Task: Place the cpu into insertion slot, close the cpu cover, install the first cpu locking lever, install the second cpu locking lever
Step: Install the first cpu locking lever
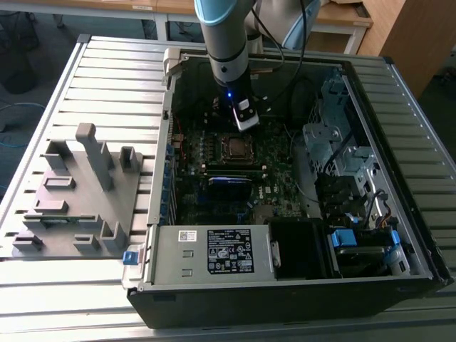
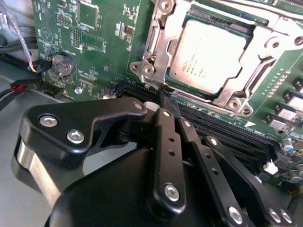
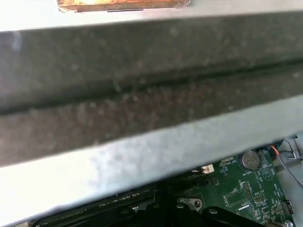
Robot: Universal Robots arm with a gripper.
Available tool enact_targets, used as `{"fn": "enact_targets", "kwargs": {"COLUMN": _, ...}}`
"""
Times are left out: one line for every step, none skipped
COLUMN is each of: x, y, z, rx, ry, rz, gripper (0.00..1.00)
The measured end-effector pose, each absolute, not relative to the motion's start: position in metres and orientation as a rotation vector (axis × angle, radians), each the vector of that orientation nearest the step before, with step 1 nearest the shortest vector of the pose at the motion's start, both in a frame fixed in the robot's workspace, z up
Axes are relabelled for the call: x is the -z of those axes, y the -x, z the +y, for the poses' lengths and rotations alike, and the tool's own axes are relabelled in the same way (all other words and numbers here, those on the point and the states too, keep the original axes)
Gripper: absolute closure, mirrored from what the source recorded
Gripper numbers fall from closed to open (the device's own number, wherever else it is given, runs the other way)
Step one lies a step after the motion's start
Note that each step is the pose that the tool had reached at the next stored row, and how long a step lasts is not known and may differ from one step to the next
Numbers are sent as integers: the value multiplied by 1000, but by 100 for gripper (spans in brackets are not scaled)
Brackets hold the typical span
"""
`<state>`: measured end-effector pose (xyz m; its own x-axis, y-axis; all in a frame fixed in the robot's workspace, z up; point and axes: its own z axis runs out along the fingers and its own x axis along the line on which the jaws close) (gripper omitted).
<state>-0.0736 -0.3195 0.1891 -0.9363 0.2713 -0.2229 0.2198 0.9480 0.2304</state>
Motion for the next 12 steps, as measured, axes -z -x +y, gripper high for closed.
{"fn": "enact_targets", "kwargs": {"x": -190, "y": 74, "z": -320, "rx": -295, "ry": -365, "rz": 2849, "gripper": 90}}
{"fn": "enact_targets", "kwargs": {"x": -191, "y": 74, "z": -320, "rx": -295, "ry": -365, "rz": 2849, "gripper": 90}}
{"fn": "enact_targets", "kwargs": {"x": -191, "y": 74, "z": -320, "rx": -295, "ry": -365, "rz": 2849, "gripper": 90}}
{"fn": "enact_targets", "kwargs": {"x": -192, "y": 74, "z": -320, "rx": -295, "ry": -365, "rz": 2849, "gripper": 90}}
{"fn": "enact_targets", "kwargs": {"x": -192, "y": 74, "z": -319, "rx": -295, "ry": -365, "rz": 2849, "gripper": 90}}
{"fn": "enact_targets", "kwargs": {"x": -192, "y": 74, "z": -319, "rx": -296, "ry": -365, "rz": 2849, "gripper": 90}}
{"fn": "enact_targets", "kwargs": {"x": -192, "y": 74, "z": -319, "rx": -296, "ry": -365, "rz": 2849, "gripper": 90}}
{"fn": "enact_targets", "kwargs": {"x": -192, "y": 74, "z": -320, "rx": -295, "ry": -365, "rz": 2849, "gripper": 90}}
{"fn": "enact_targets", "kwargs": {"x": -192, "y": 74, "z": -320, "rx": -295, "ry": -365, "rz": 2849, "gripper": 90}}
{"fn": "enact_targets", "kwargs": {"x": -192, "y": 74, "z": -320, "rx": -296, "ry": -365, "rz": 2849, "gripper": 90}}
{"fn": "enact_targets", "kwargs": {"x": -192, "y": 74, "z": -321, "rx": -298, "ry": -365, "rz": 2848, "gripper": 90}}
{"fn": "enact_targets", "kwargs": {"x": -191, "y": 74, "z": -321, "rx": -300, "ry": -365, "rz": 2847, "gripper": 90}}
